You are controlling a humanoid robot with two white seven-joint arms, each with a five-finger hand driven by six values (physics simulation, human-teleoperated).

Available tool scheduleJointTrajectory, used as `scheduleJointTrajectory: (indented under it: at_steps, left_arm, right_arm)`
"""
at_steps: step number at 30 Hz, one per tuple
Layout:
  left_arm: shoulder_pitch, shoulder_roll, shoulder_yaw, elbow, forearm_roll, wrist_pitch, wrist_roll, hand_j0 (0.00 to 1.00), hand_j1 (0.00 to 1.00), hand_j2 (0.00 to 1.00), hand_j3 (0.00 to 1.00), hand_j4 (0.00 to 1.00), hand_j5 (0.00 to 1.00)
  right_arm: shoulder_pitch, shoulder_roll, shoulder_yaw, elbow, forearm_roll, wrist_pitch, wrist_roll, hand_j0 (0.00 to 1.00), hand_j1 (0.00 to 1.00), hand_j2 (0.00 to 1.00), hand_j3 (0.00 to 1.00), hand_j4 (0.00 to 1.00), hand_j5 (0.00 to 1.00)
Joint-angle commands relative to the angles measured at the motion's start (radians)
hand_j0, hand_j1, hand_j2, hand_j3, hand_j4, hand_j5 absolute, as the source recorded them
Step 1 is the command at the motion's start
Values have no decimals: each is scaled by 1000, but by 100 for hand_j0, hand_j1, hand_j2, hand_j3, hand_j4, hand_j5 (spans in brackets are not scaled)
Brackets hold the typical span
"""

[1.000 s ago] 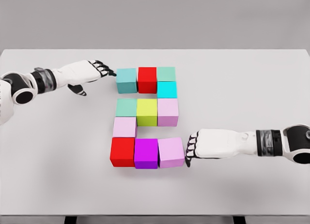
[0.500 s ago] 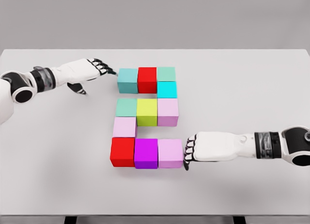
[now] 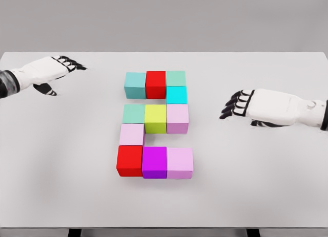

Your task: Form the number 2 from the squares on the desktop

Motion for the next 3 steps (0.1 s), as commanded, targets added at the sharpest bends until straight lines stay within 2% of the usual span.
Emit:
scheduleJointTrajectory:
  at_steps: [1,3]
  left_arm:
    - [0,35,40,9,6,1,1,100,100,100,100,100,100]
    - [0,35,51,24,6,1,1,100,100,100,100,100,100]
  right_arm:
    - [0,-26,-59,16,-15,0,-2,100,100,100,100,100,100]
    - [2,-26,-58,14,-15,0,0,100,100,100,100,100,100]
